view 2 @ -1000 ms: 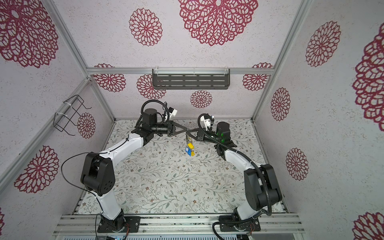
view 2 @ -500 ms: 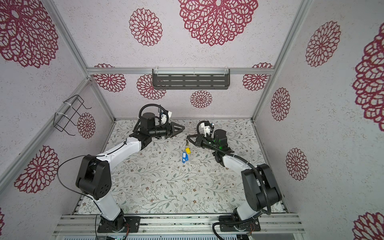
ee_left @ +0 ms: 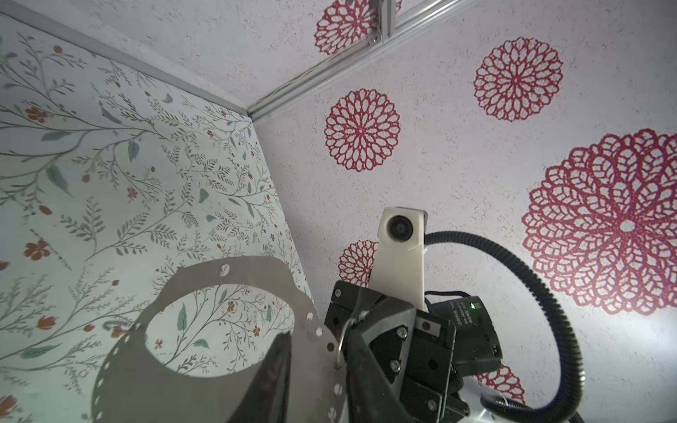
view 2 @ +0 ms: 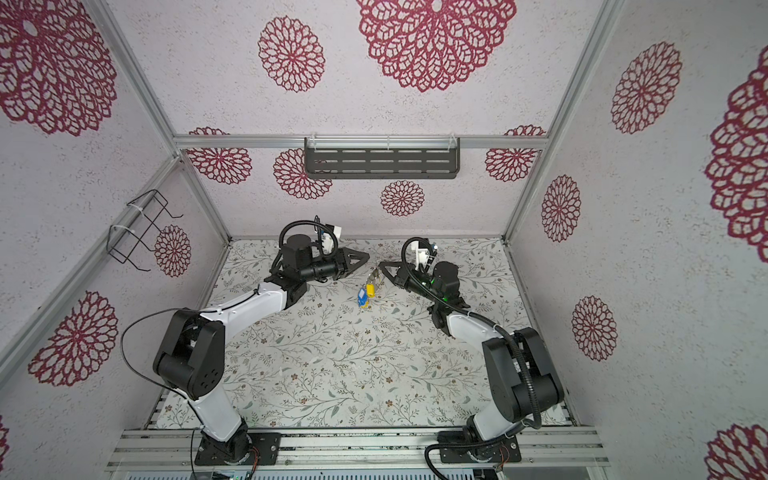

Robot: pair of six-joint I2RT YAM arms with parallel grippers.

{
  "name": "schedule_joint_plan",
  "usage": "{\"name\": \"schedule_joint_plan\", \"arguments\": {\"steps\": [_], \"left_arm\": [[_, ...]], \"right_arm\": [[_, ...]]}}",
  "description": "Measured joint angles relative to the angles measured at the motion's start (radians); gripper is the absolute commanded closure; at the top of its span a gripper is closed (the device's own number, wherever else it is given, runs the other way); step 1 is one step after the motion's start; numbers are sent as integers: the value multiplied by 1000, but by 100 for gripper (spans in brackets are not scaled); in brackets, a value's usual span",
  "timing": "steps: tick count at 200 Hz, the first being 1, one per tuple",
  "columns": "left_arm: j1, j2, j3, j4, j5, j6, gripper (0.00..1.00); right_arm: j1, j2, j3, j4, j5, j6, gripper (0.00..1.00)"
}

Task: Remove the keys from the keyring

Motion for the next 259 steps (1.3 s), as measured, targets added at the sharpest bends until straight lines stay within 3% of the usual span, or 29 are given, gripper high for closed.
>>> {"name": "schedule_joint_plan", "arguments": {"steps": [34,88,140,192,217,259], "left_arm": [[-14,38,-18,158,42,-89,78],[-14,50,-24,293,69,-161,75],[-17,50,-24,302,71,-179,85],[-23,60,-24,302,72,-178,86],[-26,63,-23,303,73,-177,100],[-26,65,-23,299,73,-168,100]], "right_arm": [[-6,4,-1,76,-6,53,100],[-7,17,-1,122,-23,84,100],[-7,36,0,156,-28,113,100],[-7,42,0,169,-53,135,100],[-7,50,0,181,-58,151,100],[-7,55,0,182,-61,159,100]]}}
